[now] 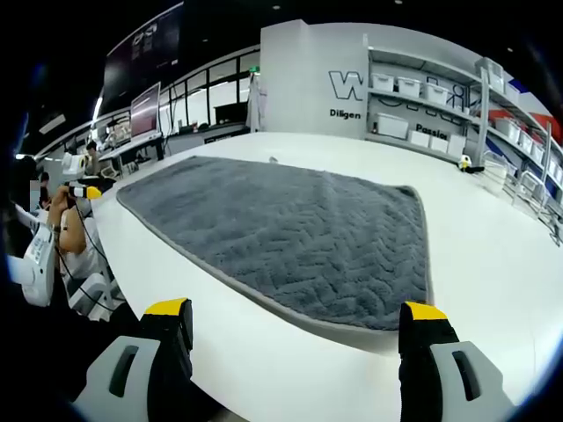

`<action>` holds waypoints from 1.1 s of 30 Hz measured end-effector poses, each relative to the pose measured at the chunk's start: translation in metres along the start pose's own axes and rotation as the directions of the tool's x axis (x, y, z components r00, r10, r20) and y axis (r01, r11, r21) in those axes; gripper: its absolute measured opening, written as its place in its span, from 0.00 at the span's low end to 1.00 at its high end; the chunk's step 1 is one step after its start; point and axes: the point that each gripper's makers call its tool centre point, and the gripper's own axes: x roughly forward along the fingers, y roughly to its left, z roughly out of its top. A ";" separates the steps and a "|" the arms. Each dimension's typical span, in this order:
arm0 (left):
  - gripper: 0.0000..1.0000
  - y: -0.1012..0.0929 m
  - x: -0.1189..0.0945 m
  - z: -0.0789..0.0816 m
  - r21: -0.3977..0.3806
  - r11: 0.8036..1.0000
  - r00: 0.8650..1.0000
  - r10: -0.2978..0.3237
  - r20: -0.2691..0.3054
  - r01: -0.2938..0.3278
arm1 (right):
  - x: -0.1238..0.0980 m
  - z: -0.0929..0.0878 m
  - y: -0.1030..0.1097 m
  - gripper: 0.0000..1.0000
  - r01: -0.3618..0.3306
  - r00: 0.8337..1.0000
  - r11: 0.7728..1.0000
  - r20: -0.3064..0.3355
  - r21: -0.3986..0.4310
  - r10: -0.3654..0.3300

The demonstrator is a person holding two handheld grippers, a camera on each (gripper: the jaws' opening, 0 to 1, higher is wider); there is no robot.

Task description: Open the folded towel by lifting each exposed corner and separating the folded layers until the towel lies flat within the target outline without major curled edges

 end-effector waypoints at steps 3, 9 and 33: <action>0.99 0.001 -0.001 0.001 -0.003 1.000 1.000 0.002 0.005 -0.002 | 0.000 0.000 0.001 0.99 0.001 1.000 1.000 0.004 0.004 -0.001; 0.99 -0.002 0.000 0.001 0.002 1.000 1.000 -0.003 0.000 0.003 | -0.002 0.000 -0.001 0.99 0.006 1.000 1.000 0.005 0.003 -0.006; 0.99 -0.010 0.001 0.002 0.017 1.000 1.000 -0.012 -0.006 0.012 | -0.002 -0.002 -0.002 0.99 0.004 1.000 1.000 -0.001 0.006 -0.004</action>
